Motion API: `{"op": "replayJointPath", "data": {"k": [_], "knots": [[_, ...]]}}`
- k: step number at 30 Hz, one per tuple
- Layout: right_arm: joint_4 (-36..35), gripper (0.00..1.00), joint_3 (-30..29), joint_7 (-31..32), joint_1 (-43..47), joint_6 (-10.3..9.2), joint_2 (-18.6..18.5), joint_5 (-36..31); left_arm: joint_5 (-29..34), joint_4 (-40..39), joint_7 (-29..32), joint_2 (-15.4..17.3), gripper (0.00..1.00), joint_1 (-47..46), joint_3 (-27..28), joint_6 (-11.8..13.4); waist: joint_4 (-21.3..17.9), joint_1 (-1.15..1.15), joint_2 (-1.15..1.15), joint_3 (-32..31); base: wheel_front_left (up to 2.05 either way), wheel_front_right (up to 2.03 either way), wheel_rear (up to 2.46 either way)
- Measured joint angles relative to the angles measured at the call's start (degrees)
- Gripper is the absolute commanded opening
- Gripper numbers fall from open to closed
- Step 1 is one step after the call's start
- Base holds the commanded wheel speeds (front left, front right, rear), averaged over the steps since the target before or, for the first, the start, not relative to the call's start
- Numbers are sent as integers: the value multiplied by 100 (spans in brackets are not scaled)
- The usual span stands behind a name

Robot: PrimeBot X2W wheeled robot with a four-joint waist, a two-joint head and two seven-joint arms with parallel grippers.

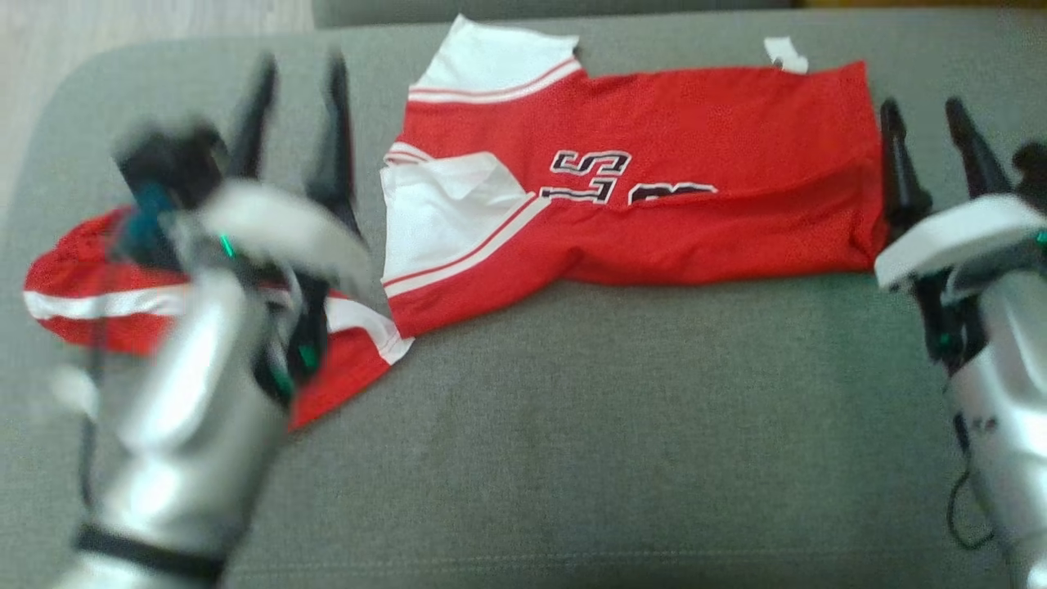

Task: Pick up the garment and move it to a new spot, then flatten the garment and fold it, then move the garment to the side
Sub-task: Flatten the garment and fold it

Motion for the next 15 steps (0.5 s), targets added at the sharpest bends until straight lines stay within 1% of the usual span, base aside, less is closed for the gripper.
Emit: {"op": "replayJointPath", "data": {"k": [3,5,6,8,10,15], "knots": [[-278,100,-48,-180,410,0,68,-88,356,-151,0,-272,100,877,196,35,-27,0,0,-203,0,0,0],[-460,100,-131,-234,673,0,180,-212,621,-137,1,-408,100,1270,261,33,-64,0,0,-303,0,0,0],[-545,100,-180,-236,806,0,250,-270,642,-116,1,-511,100,1416,331,25,-87,0,0,-341,0,0,0],[-688,100,-337,-246,1071,0,410,-421,732,-42,1,-660,100,1641,385,-3,-138,0,0,-406,0,0,0],[-827,100,-531,-282,1322,0,563,-519,842,97,1,-781,100,1806,433,-98,-196,0,0,-455,0,0,0],[-1148,100,-670,-265,1683,0,808,-784,971,564,2,-890,100,1961,521,-196,-383,0,0,-483,0,0,0]]}}
